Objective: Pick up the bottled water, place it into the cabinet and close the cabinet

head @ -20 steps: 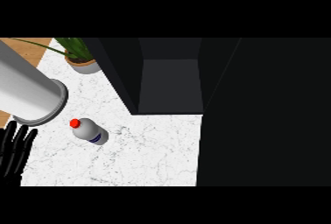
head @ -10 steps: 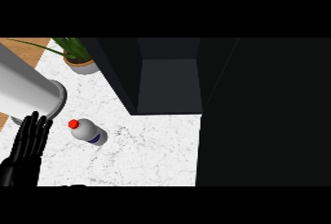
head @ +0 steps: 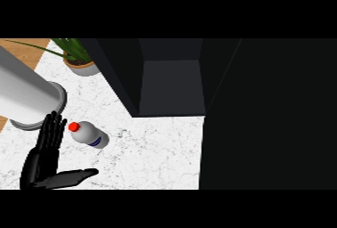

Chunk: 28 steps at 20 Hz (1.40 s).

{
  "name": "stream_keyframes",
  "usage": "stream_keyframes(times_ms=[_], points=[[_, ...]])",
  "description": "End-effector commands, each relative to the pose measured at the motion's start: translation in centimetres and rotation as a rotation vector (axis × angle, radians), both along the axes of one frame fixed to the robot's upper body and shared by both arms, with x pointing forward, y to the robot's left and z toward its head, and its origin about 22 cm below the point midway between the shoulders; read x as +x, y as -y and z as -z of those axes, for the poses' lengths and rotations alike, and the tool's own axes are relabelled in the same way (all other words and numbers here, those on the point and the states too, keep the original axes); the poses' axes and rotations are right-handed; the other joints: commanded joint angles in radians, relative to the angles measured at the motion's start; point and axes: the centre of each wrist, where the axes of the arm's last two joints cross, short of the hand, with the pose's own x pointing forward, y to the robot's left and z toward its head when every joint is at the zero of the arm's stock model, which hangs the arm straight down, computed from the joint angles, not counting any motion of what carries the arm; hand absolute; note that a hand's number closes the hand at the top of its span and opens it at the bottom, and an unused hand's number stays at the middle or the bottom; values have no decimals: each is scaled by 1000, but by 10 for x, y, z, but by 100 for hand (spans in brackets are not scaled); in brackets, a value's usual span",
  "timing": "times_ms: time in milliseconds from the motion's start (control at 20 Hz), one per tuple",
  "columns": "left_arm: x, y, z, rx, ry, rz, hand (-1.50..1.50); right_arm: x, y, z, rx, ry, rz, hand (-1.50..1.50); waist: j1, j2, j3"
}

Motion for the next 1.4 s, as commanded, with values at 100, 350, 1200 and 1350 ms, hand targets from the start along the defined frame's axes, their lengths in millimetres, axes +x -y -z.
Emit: stream_keyframes(times_ms=[100,350,1200,1350], points=[[2,-14,44,-17,17,-39,-150,-9,3,-22,-9,27,26,-150,8,2,0],[11,-18,67,-4,-25,-33,-150,-23,-7,-32,-10,27,-16,-150,-4,1,-1],[38,16,111,-248,22,52,150,-24,7,-10,-22,24,5,-150,-2,3,-1],[38,7,113,-275,-4,77,150,-26,8,-29,-12,31,-7,-150,-4,8,-2]])
